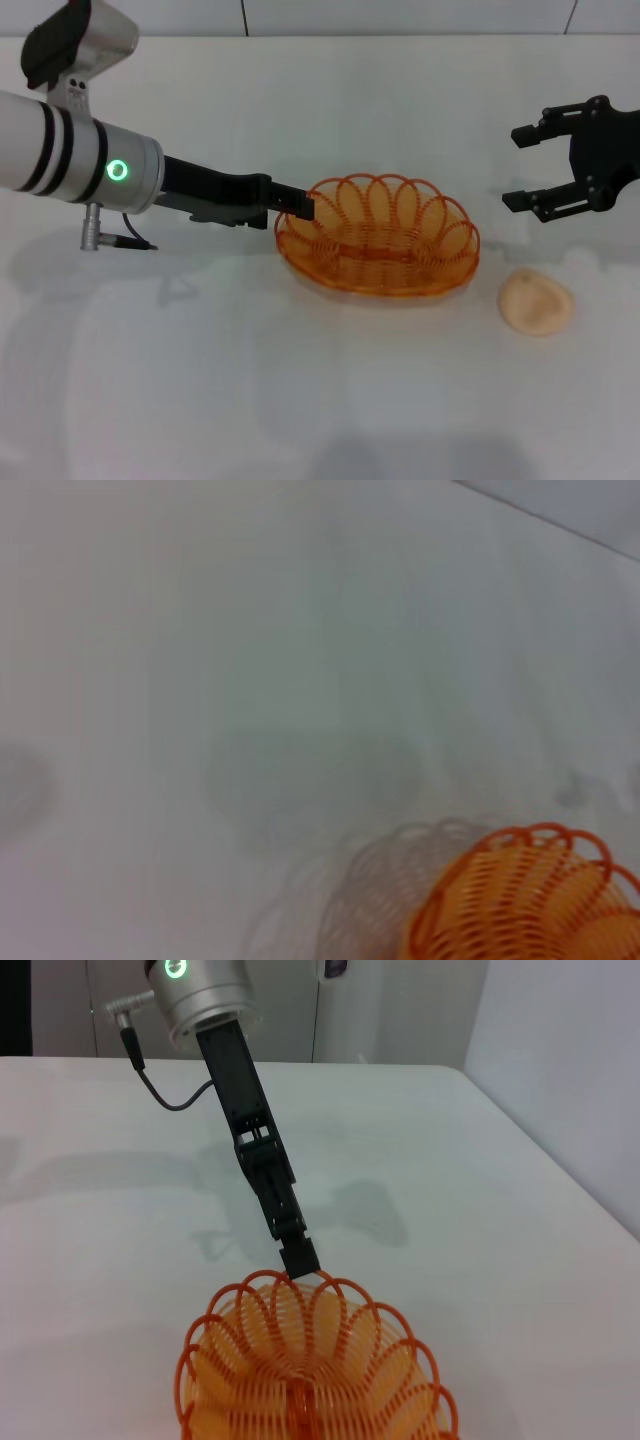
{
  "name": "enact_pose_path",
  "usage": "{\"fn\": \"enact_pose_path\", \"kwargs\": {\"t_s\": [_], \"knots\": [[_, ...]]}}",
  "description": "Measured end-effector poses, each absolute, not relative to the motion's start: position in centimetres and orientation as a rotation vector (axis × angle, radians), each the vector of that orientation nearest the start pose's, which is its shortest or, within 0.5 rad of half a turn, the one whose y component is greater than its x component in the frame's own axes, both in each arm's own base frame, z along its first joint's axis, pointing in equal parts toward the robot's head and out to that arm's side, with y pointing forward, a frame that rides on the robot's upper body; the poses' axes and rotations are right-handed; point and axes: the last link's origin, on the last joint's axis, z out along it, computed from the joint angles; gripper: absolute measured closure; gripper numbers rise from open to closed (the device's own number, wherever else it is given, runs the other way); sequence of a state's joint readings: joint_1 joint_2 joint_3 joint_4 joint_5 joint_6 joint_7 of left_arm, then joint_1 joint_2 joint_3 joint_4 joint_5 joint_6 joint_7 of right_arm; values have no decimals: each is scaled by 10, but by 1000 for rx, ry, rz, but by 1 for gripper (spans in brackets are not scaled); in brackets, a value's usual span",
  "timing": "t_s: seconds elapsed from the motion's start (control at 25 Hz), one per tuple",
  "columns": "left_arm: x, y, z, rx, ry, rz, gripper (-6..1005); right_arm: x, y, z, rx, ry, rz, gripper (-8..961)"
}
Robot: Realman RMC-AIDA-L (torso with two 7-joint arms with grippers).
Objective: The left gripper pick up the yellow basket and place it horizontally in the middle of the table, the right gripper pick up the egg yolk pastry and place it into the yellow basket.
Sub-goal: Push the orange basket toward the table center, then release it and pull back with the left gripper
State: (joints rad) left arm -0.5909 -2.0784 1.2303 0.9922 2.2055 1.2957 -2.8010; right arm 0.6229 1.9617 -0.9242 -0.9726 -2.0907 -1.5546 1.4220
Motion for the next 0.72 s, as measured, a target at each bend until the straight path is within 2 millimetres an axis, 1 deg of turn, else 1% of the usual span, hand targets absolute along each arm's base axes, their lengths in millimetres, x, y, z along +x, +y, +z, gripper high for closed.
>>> {"fn": "enact_pose_path", "kwargs": {"t_s": [0.08, 0.16, 0.24, 0.36, 0.44, 0.6, 0.64, 0.72], "knots": [[-207, 369, -24, -2338, -1736, -188, 325, 215, 378, 58, -2846, 49, 198, 178], [-208, 368, -12, -2343, -1699, -231, 269, 216, 377, 58, -2849, 56, 205, 178], [-210, 366, 1, -2350, -1636, -286, 272, 216, 376, 58, -2849, 66, 212, 178], [-207, 359, 25, -2401, -1442, -436, 276, 220, 373, 61, -2840, 97, 211, 179], [-209, 356, 37, -2426, -1312, -532, 275, 225, 369, 65, -2832, 127, 206, 179], [-222, 344, 59, -2454, -1010, -748, 273, 227, 362, 65, -2832, 150, 226, 179], [-229, 339, 62, -2463, -932, -782, 272, 227, 360, 64, -2833, 155, 239, 179], [-238, 333, 67, -2502, -835, -810, 271, 228, 357, 63, -2835, 161, 251, 179]]}}
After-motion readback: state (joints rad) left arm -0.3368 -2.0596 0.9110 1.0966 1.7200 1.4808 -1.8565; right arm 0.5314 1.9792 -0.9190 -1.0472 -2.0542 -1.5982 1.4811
